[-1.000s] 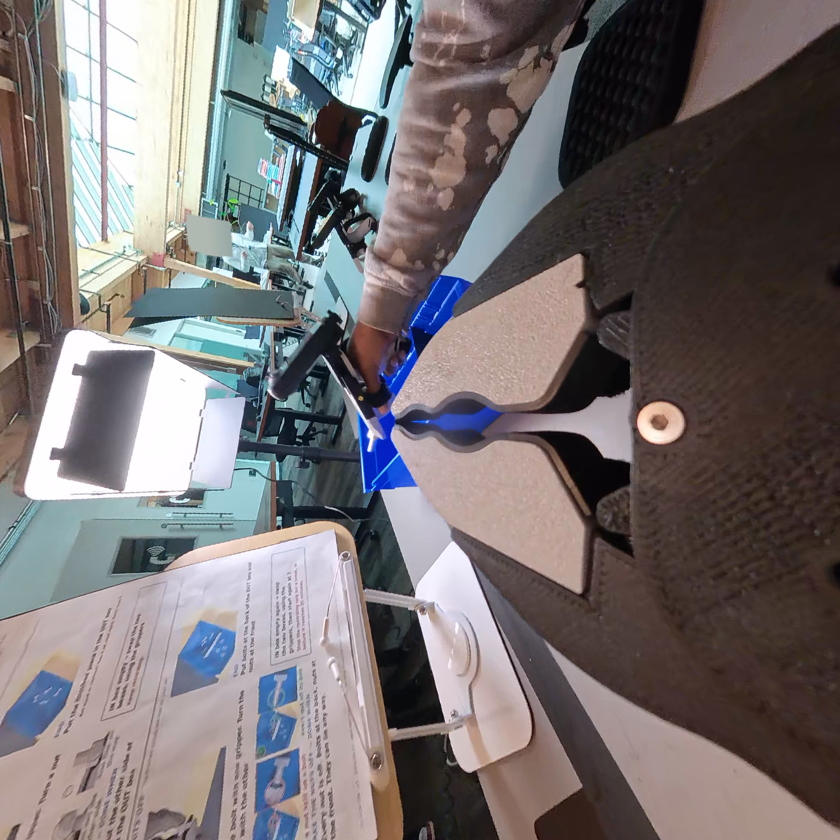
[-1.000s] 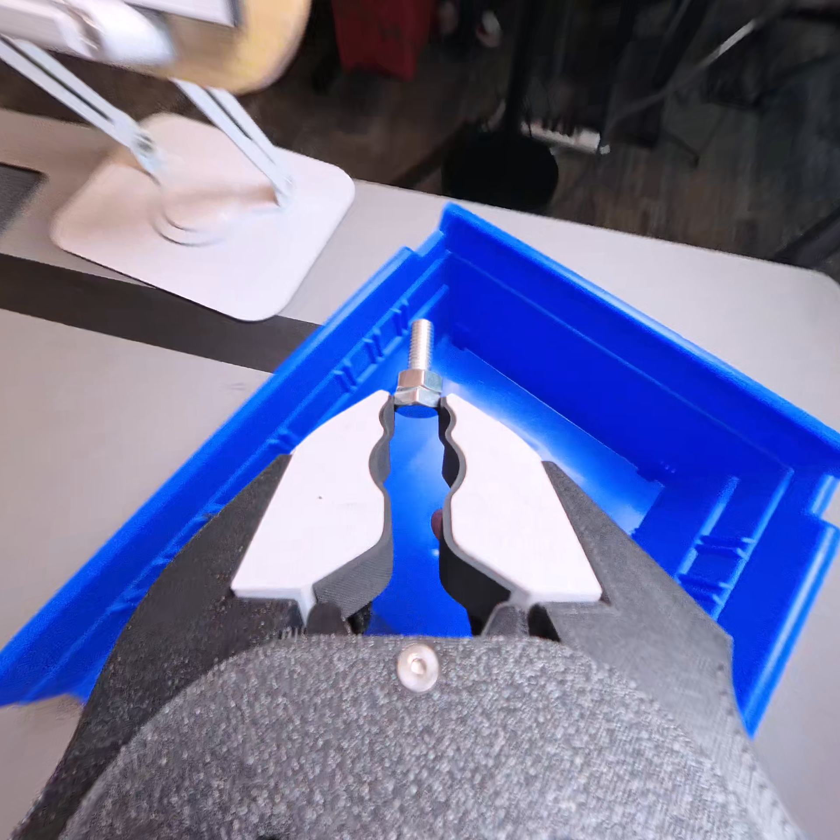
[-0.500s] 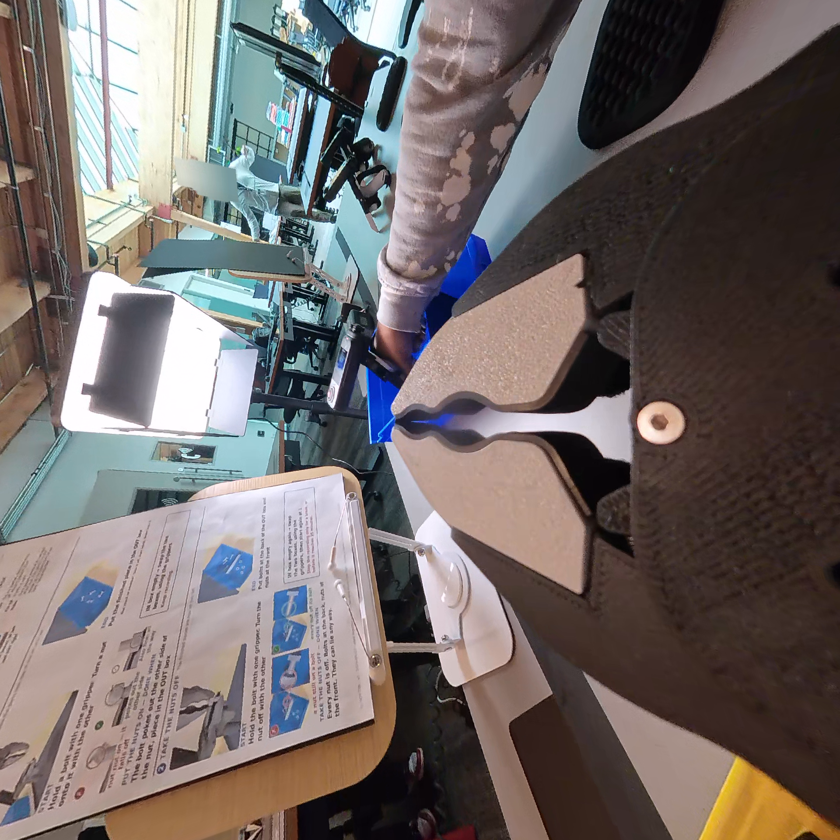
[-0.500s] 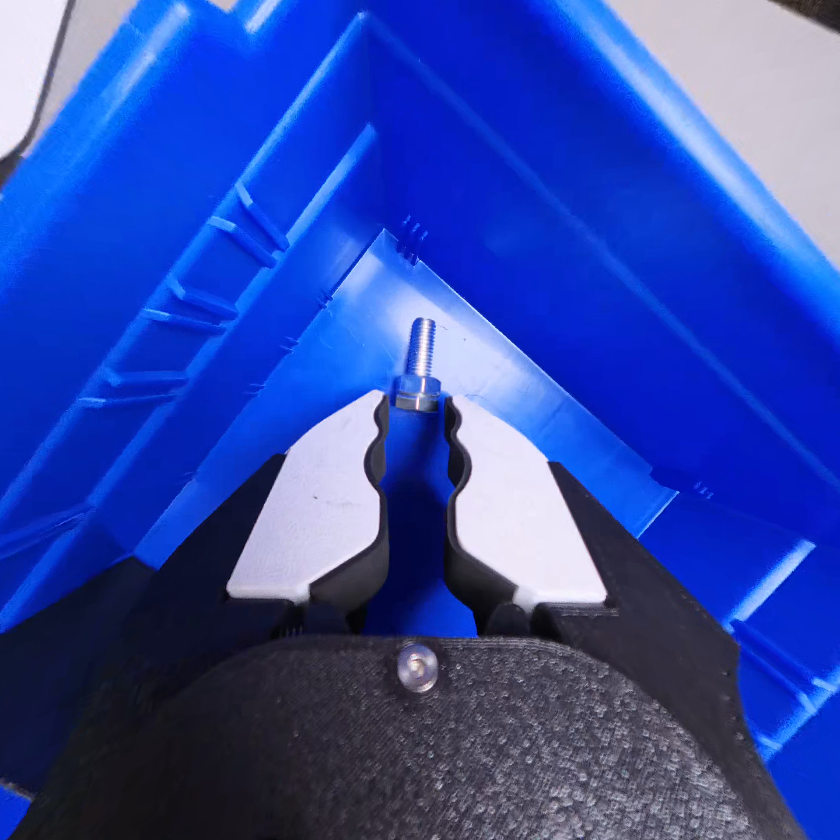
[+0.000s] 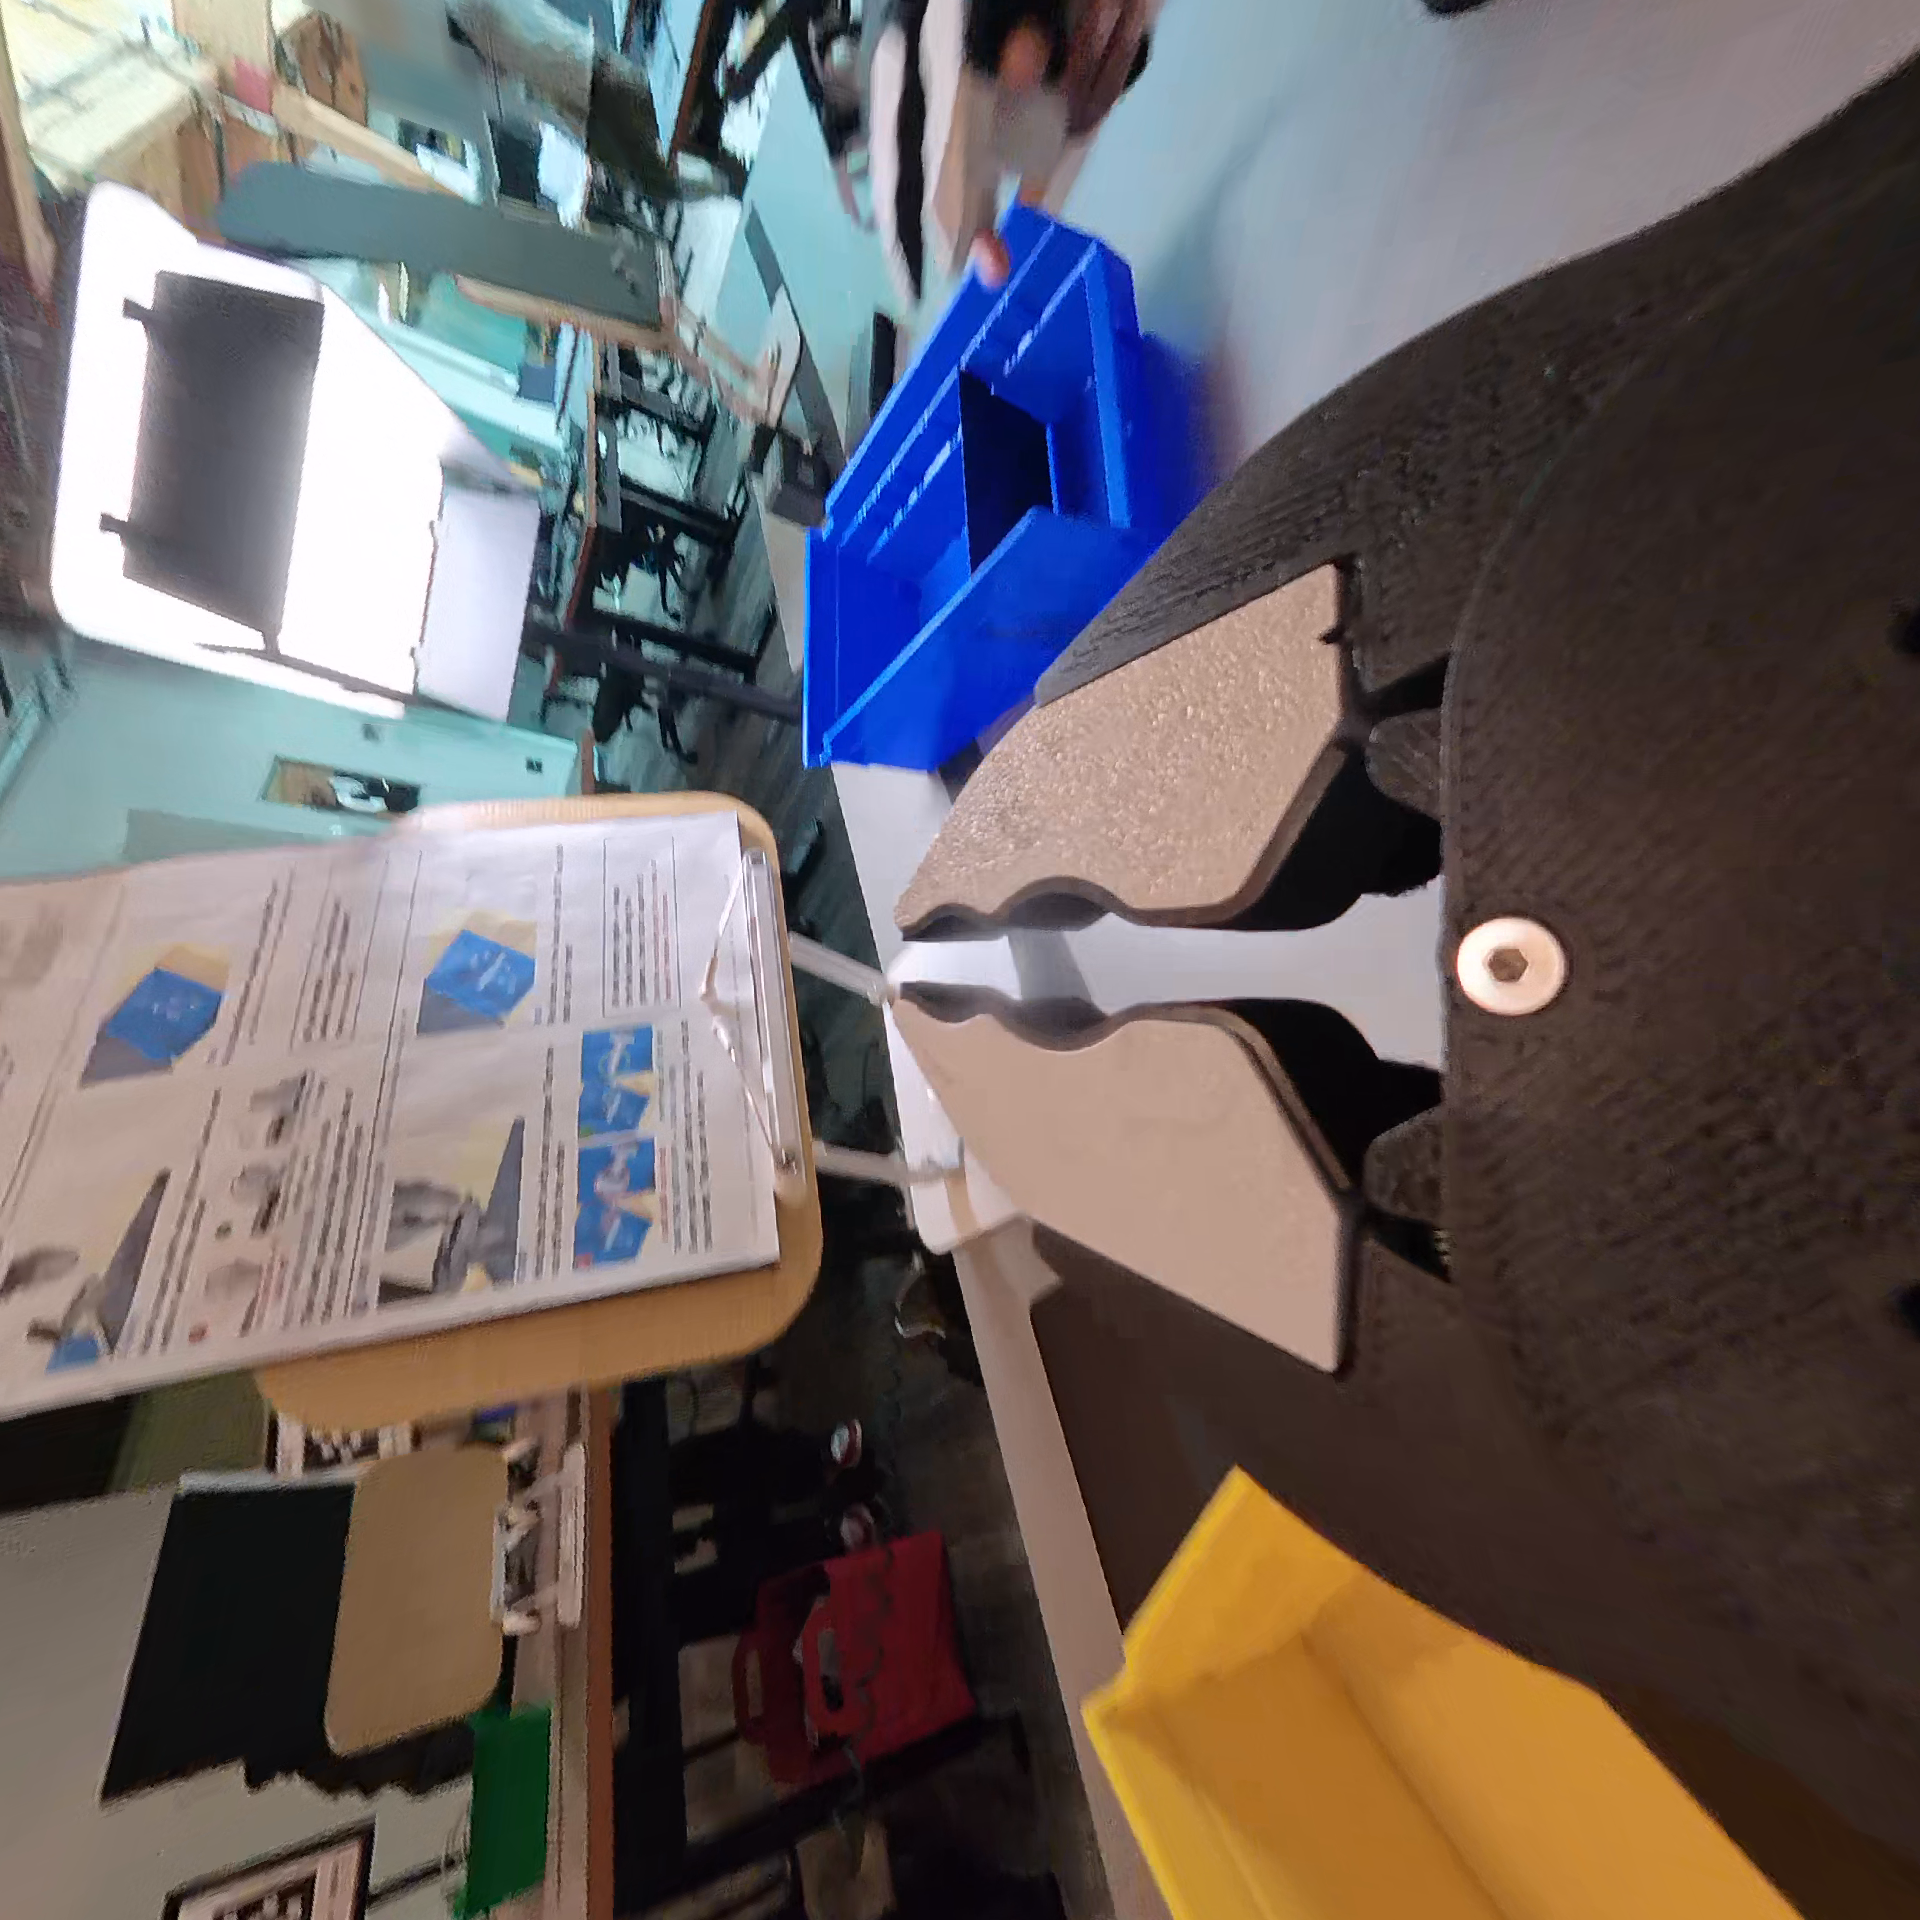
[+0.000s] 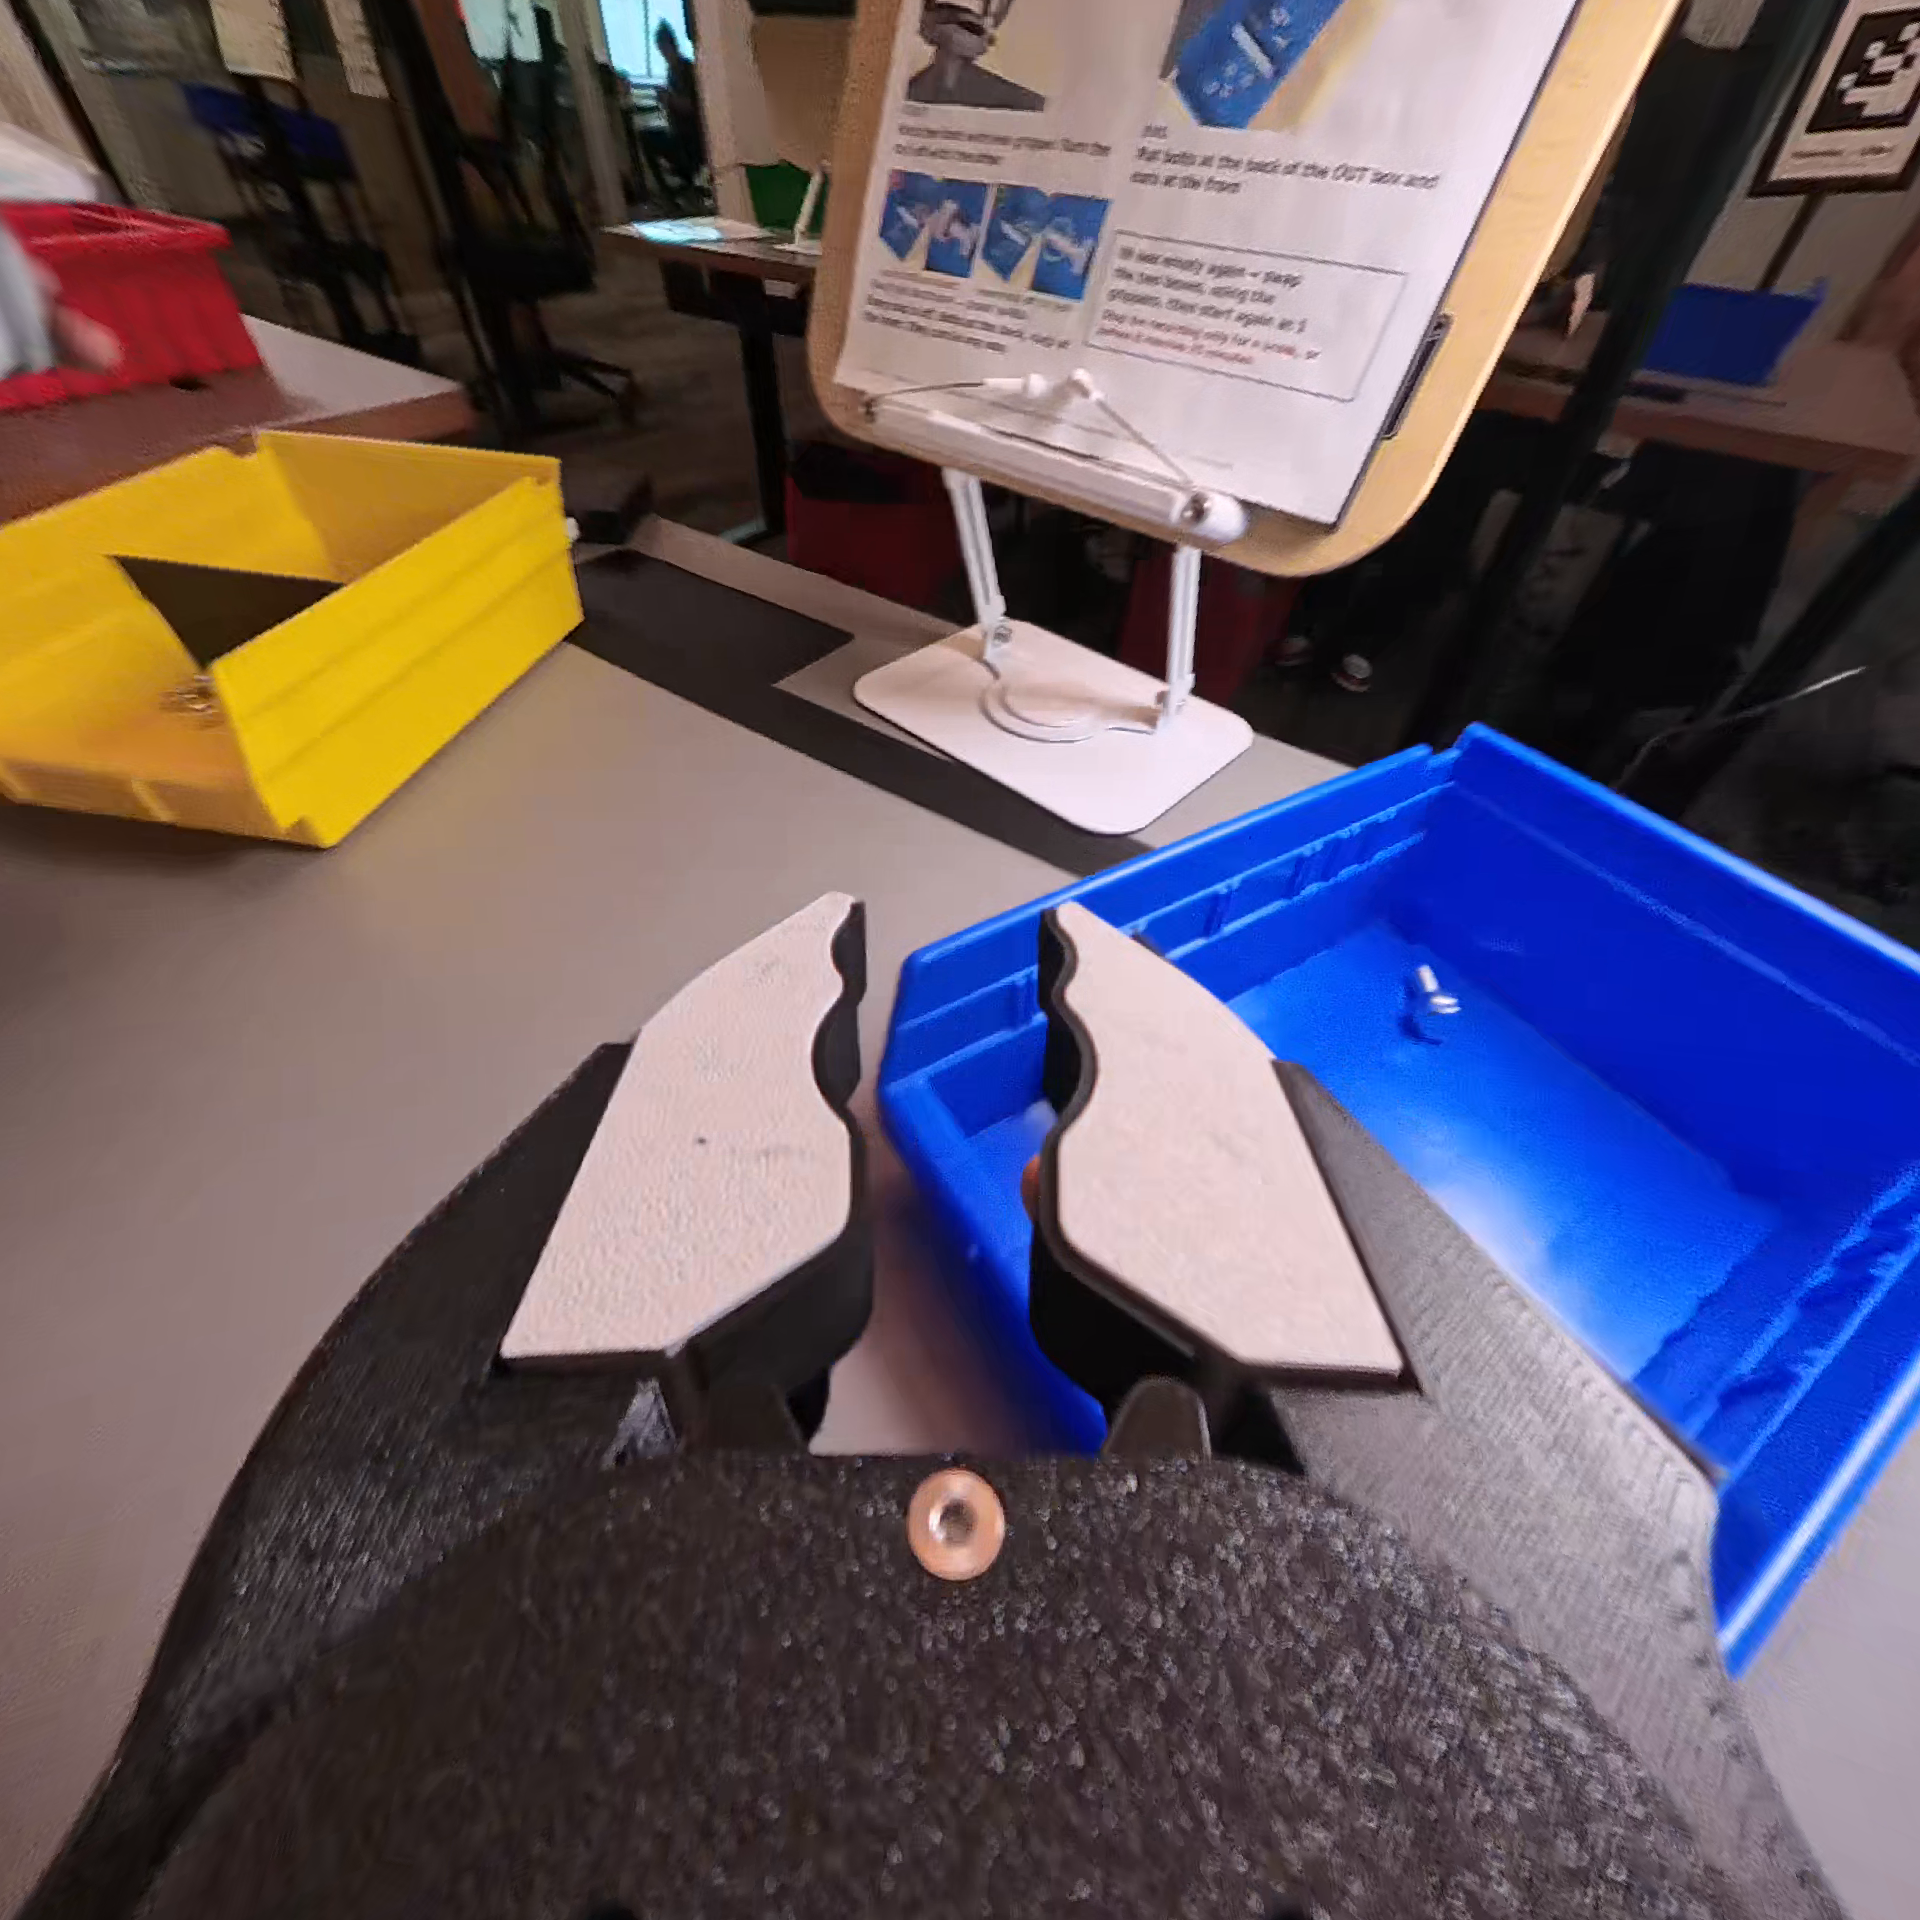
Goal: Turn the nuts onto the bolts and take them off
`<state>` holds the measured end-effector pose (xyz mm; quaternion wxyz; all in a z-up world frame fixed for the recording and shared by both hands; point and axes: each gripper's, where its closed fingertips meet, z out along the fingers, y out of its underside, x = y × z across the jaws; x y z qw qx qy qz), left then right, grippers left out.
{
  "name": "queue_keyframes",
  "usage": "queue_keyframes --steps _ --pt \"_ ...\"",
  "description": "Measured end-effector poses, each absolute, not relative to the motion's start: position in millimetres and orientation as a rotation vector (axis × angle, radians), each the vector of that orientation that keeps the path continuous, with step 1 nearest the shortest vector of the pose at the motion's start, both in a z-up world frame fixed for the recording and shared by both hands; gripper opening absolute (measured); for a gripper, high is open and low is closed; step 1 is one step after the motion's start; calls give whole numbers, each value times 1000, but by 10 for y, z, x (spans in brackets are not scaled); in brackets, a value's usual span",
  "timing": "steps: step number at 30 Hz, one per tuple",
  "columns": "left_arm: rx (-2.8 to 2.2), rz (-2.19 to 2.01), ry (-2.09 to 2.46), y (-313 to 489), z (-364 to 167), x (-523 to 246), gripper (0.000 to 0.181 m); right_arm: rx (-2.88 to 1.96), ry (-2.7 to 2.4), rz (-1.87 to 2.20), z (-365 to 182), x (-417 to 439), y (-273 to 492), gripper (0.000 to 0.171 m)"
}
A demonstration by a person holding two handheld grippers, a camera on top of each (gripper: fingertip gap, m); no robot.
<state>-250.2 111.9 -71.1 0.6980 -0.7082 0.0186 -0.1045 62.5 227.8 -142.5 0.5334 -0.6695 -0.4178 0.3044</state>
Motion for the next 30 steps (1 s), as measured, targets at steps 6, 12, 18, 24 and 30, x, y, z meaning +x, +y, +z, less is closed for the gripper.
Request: queue_keyframes --steps 6,12,18,24,30 --pt "-1988 59 -130 1183 -1127 -3938 26 -1576 -976 779 -1834 907 1675 29" --pt "-2486 190 -484 1135 -2218 -4893 35 -1545 -968 814 -1895 883 1587 30" --pt "-2666 281 -820 1039 -2895 -5254 33 -1534 -973 826 -1924 878 1551 29" --pt "-2781 300 -924 934 -3089 -5349 37 -1559 -973 862 -2026 905 1540 28" --pt "-2844 288 -891 943 -3178 -5331 24 -1558 -958 892 -2016 929 1559 26"
